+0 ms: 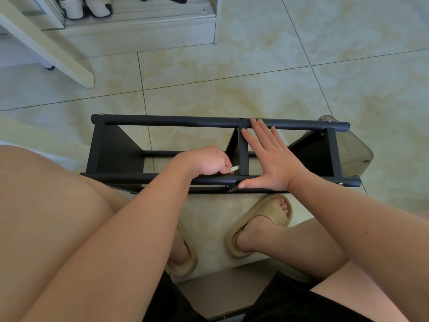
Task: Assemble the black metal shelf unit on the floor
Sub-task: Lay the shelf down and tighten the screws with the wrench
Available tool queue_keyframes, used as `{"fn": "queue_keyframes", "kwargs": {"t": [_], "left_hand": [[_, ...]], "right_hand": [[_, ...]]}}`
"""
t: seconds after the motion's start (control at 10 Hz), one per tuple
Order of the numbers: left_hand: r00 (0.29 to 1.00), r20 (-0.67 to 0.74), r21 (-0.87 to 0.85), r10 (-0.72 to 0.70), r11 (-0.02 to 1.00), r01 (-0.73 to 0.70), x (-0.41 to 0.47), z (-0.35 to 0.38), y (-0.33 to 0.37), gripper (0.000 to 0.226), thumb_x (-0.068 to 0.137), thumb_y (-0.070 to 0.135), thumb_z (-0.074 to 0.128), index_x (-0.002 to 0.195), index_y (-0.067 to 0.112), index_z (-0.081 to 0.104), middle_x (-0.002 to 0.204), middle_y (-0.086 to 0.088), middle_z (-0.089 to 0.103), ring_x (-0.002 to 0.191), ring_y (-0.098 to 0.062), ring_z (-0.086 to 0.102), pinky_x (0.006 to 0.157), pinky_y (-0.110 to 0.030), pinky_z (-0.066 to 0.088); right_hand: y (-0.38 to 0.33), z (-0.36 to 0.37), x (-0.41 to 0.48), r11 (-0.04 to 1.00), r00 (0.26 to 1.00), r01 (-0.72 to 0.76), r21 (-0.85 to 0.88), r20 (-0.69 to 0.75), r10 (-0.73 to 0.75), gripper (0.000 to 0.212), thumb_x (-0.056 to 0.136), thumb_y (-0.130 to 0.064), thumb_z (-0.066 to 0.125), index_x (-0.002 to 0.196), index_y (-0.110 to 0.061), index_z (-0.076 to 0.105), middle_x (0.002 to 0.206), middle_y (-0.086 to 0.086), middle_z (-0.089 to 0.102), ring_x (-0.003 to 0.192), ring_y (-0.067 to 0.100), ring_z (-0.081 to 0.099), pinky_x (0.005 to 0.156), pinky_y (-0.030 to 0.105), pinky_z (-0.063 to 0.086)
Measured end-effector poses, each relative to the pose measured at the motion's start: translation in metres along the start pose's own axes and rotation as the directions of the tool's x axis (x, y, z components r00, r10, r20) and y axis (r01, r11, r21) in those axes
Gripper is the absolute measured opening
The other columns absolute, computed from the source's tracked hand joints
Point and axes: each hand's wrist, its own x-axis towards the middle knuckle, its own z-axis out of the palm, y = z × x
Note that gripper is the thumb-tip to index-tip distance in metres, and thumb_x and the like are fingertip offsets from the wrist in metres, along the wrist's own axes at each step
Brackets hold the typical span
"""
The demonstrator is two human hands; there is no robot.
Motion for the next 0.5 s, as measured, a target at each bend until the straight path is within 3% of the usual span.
{"fn": "queue_keyframes", "kwargs": {"t": [0.1, 0.2, 0.3, 0.4, 0.5], "left_hand": [[1.0, 0.015, 0.032, 0.004, 0.999, -0.005, 0.0, 0.0, 0.001, 0.014, 0.095, 0.014, 0.06, 0.094, 0.026, 0.066, 0.1, 0.008, 0.061, 0.104, -0.018, 0.054, 0.09, -0.03, 0.036], [1.0, 0.001, 0.059, 0.002, 0.998, -0.002, -0.002, -0.002, 0.001, 0.014, 0.096, 0.016, 0.06, 0.094, 0.028, 0.068, 0.094, 0.012, 0.062, 0.099, -0.016, 0.055, 0.088, -0.029, 0.037], [0.999, -0.046, 0.126, 0.01, 0.992, -0.004, -0.003, -0.008, -0.002, 0.019, 0.092, 0.018, 0.062, 0.084, 0.03, 0.073, 0.083, 0.015, 0.066, 0.084, -0.013, 0.059, 0.074, -0.026, 0.043], [0.996, -0.086, 0.078, 0.026, 0.997, -0.019, -0.003, -0.01, -0.004, 0.02, 0.088, 0.017, 0.066, 0.077, 0.032, 0.073, 0.078, 0.011, 0.07, 0.077, -0.01, 0.062, 0.066, -0.022, 0.043], [0.994, -0.098, 0.074, 0.042, 0.997, -0.035, 0.0, -0.007, -0.003, 0.025, 0.089, 0.015, 0.066, 0.073, 0.035, 0.068, 0.077, 0.015, 0.065, 0.078, -0.008, 0.059, 0.071, -0.024, 0.042]], "right_hand": [[0.0, 0.0, 0.0, 1.0, 1.0, 0.0, -0.004, -0.001, 0.0, 0.131, 0.068, -0.099, 0.036, 0.162, -0.018, -0.005, 0.167, 0.009, -0.021, 0.154, 0.024, -0.022, 0.126, 0.047, -0.007], [0.0, 0.0, 0.0, 1.0, 1.0, 0.0, 0.0, 0.003, 0.0, 0.131, 0.067, -0.099, 0.036, 0.162, -0.018, -0.005, 0.167, 0.009, -0.022, 0.154, 0.024, -0.022, 0.126, 0.047, -0.007], [0.0, -0.001, 0.0, 1.0, 1.0, -0.001, -0.001, 0.006, 0.001, 0.131, 0.067, -0.099, 0.035, 0.162, -0.018, -0.006, 0.167, 0.009, -0.022, 0.154, 0.024, -0.022, 0.126, 0.047, -0.007], [0.001, 0.0, 0.001, 1.0, 1.0, -0.002, 0.007, 0.001, 0.002, 0.131, 0.067, -0.099, 0.036, 0.162, -0.018, -0.005, 0.167, 0.009, -0.021, 0.154, 0.024, -0.021, 0.126, 0.047, -0.006], [0.002, 0.0, 0.002, 1.0, 1.0, -0.004, 0.008, 0.0, 0.004, 0.131, 0.067, -0.099, 0.035, 0.163, -0.018, -0.004, 0.167, 0.009, -0.021, 0.154, 0.024, -0.021, 0.126, 0.047, -0.006]]}}
